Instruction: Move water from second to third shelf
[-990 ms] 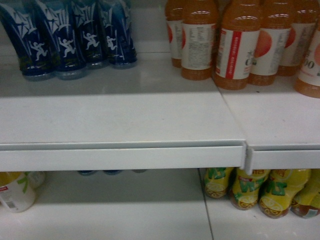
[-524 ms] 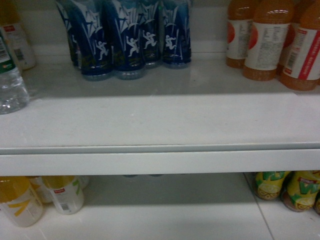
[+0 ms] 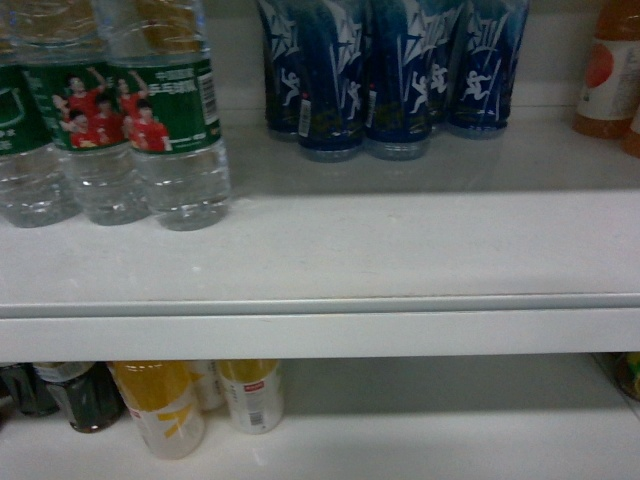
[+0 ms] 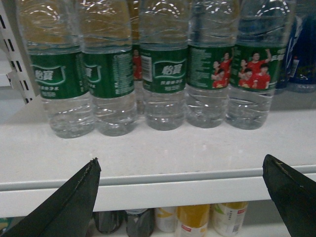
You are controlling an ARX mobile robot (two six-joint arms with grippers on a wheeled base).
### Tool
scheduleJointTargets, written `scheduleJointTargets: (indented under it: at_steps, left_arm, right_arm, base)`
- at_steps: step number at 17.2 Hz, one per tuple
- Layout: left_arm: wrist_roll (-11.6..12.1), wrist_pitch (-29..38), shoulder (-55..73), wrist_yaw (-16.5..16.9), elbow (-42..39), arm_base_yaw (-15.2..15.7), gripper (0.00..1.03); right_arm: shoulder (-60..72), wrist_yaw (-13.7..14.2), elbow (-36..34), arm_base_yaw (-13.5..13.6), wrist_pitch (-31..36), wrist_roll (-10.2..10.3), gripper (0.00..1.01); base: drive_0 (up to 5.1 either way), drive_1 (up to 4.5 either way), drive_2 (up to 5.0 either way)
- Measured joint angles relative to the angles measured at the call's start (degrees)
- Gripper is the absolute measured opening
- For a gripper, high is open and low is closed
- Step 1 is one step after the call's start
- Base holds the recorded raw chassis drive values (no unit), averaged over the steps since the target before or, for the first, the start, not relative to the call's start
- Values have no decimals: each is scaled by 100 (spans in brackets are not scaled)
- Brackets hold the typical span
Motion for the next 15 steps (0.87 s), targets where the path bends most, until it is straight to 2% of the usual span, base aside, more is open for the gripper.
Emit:
scheduleJointTargets:
  at_steps: [15]
  left_arm:
    - [0,2,0,0,0,0,98]
  right_arm:
    - [0,-7,0,2,15,2,40]
  base:
    - [-493,253,253]
